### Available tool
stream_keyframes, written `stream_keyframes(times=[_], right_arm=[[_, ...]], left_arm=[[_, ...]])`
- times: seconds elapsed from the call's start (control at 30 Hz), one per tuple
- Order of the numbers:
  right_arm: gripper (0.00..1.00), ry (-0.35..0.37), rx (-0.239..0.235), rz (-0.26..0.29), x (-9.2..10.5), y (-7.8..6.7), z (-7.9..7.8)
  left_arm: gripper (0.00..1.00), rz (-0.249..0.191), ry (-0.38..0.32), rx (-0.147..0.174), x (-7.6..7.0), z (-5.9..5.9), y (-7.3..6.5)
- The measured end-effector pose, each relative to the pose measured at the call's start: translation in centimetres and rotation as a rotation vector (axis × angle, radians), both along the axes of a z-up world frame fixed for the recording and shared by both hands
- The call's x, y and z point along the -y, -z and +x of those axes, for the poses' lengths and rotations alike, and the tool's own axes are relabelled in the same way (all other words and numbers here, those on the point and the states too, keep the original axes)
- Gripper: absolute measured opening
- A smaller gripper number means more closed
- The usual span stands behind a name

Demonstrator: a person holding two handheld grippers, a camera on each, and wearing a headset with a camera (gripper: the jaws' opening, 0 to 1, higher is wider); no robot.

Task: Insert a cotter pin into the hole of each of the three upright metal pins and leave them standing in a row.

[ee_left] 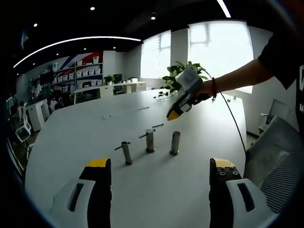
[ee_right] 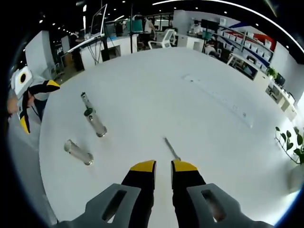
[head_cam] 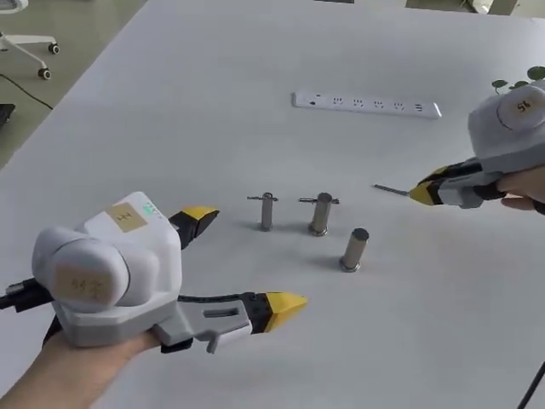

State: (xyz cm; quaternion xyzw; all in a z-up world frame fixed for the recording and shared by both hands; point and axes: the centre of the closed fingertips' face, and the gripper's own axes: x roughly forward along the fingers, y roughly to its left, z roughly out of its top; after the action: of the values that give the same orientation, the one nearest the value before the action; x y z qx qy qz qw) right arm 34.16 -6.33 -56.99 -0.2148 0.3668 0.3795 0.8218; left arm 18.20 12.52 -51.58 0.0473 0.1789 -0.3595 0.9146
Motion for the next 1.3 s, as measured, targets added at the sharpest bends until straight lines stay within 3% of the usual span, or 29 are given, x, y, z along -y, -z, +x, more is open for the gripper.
stream_keyframes(times=[0.13, 0.6, 0.8, 1.07, 1.3], right_arm=[[0.07, -0.03, 0.001, -0.043, 0.3, 0.8, 1.0], [0.05, -0.083, -0.046, -0.09, 1.1, 3.3, 3.8], [0.03, -0.105, -0.076, -0.095, 1.0, 3.7, 4.1], [0.02, -0.165, -0.127, -0.128, 0.6, 4.2, 3.2], [0.0, -0.194, -0.129, -0.165, 0.4, 4.1, 3.3]], left_arm=[[0.83, -0.003, 0.005, -0.004, 0.1, -0.1, 0.1], [0.81, -0.018, 0.006, -0.03, 0.1, -0.2, 0.5], [0.8, -0.023, 0.001, -0.034, 0.0, -0.2, 0.6], [0.78, -0.024, 0.002, -0.04, -0.1, -0.2, 0.7], [0.76, -0.022, 0.003, -0.041, -0.1, -0.2, 0.7]])
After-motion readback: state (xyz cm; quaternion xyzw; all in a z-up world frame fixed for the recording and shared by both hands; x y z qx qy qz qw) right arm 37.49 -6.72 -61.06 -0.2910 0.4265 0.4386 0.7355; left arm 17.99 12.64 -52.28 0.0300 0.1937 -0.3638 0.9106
